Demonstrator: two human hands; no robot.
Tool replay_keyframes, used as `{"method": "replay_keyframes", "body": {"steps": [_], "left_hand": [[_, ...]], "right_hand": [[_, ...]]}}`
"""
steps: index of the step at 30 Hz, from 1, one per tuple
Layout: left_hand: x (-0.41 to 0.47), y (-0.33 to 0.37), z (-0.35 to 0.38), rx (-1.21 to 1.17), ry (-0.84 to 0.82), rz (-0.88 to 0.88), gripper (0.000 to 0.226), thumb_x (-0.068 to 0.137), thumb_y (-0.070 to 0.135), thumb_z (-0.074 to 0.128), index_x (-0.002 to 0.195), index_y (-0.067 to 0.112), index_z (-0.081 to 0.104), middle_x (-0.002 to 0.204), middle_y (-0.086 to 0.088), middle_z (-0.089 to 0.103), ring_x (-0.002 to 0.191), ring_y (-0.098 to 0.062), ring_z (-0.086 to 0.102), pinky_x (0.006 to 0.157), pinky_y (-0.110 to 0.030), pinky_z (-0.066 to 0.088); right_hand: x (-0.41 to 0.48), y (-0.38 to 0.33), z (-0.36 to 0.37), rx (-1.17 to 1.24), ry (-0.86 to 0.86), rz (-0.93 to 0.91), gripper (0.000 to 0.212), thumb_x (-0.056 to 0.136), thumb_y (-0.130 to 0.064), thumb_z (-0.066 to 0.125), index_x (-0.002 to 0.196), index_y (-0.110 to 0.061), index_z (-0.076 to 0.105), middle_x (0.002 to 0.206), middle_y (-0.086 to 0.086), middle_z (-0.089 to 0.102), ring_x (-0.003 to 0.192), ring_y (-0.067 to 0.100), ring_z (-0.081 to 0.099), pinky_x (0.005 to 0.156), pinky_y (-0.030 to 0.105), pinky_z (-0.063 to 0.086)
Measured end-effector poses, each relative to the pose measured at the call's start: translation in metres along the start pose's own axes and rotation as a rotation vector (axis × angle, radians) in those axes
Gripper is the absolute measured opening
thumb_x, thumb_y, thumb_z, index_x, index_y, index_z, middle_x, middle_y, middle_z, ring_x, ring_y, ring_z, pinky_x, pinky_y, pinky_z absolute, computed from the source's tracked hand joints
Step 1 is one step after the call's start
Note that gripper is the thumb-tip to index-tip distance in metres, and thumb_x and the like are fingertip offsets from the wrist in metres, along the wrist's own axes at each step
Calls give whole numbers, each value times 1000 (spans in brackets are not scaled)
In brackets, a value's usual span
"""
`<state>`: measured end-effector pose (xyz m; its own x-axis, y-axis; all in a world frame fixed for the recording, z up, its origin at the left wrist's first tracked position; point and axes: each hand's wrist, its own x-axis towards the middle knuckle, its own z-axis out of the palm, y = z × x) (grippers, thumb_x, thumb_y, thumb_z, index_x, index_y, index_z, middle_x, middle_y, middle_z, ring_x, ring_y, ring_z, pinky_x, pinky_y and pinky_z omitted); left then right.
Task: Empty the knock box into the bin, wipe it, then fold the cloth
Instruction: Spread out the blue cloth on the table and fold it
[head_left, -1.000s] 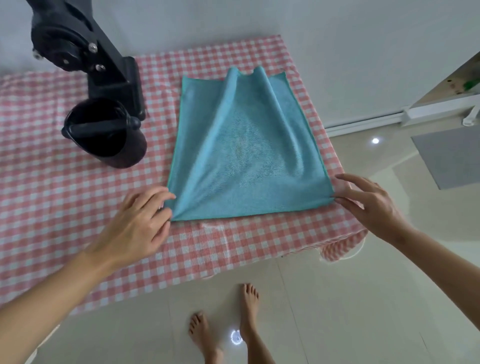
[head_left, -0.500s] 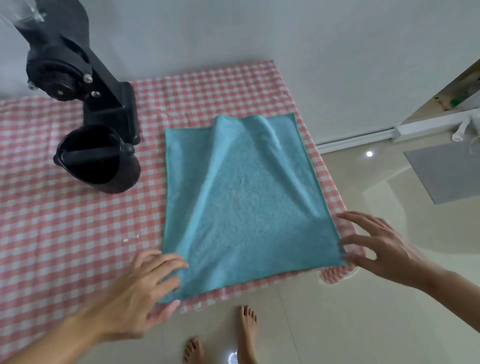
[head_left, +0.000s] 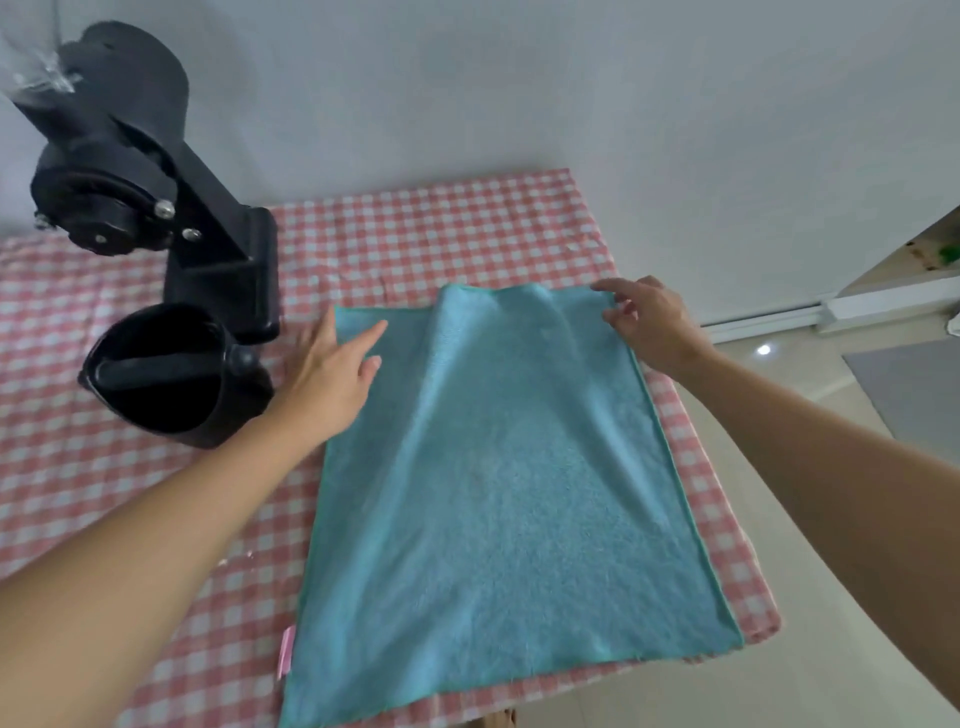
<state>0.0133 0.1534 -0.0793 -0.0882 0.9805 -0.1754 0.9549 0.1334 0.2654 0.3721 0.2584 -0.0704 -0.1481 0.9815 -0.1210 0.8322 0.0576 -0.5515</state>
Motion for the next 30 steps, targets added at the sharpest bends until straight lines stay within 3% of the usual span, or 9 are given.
{"method": "replay_keyframes", "body": {"steps": [5,9,12,16,19,21,23,26,30], "left_hand": [[10,-8,3,-141,180,-131,40,103,16,57,143,18,61,131,-20,55,126,-38,49,114,-48,38],[20,-7,-5,-263,211,-179,38,100,5,59,134,18,65,102,-9,65,97,-30,64,92,-39,52],[28,-5,-8,-281,254,-247,41,101,1,49,137,18,60,114,-18,61,112,-35,58,95,-37,47],[34,-3,-13,-325,337,-314,43,102,-2,41,136,16,63,128,-22,58,121,-36,55,105,-39,44],[39,-6,-16,-379,382,-330,45,99,-3,40,129,18,66,123,-15,65,100,-25,59,83,-32,49],[44,-7,-19,-463,413,-357,43,96,-1,44,126,20,66,116,-9,65,94,-17,56,77,-27,44],[48,-6,-22,-560,439,-390,39,93,5,49,126,21,64,112,1,61,90,-14,56,71,-22,41],[49,-4,-29,-673,443,-395,34,93,14,53,123,22,67,100,8,63,76,-5,57,61,-17,43],[41,-2,-39,-718,476,-351,24,94,29,63,117,22,69,100,6,69,91,-13,63,77,-26,51]], "right_hand": [[27,8,-3,11,-21,-3,29,99,-9,62,121,-22,75,100,5,67,82,16,59,82,24,42],[42,14,-6,40,-36,-4,28,97,-6,60,103,-27,79,76,-6,65,63,13,54,68,23,48],[52,18,-9,70,23,37,31,96,-5,57,98,-27,80,73,1,65,55,14,52,54,14,49],[59,19,-11,163,51,77,33,96,-1,56,104,-22,80,92,12,73,79,24,63,78,29,60],[62,17,-12,248,68,103,33,96,3,57,117,-15,75,89,4,68,81,25,64,86,36,61],[64,16,-15,324,32,152,44,95,6,56,134,-12,64,84,-1,62,77,25,63,82,38,60],[66,12,-18,416,-12,197,48,95,9,54,140,-8,59,85,1,61,78,22,62,75,28,59],[65,5,-24,536,-62,234,31,98,4,55,125,-6,68,94,6,67,91,20,66,82,28,60],[51,-1,-34,646,-105,225,11,101,-15,63,102,-11,74,95,-1,73,83,8,71,84,28,61]]}}
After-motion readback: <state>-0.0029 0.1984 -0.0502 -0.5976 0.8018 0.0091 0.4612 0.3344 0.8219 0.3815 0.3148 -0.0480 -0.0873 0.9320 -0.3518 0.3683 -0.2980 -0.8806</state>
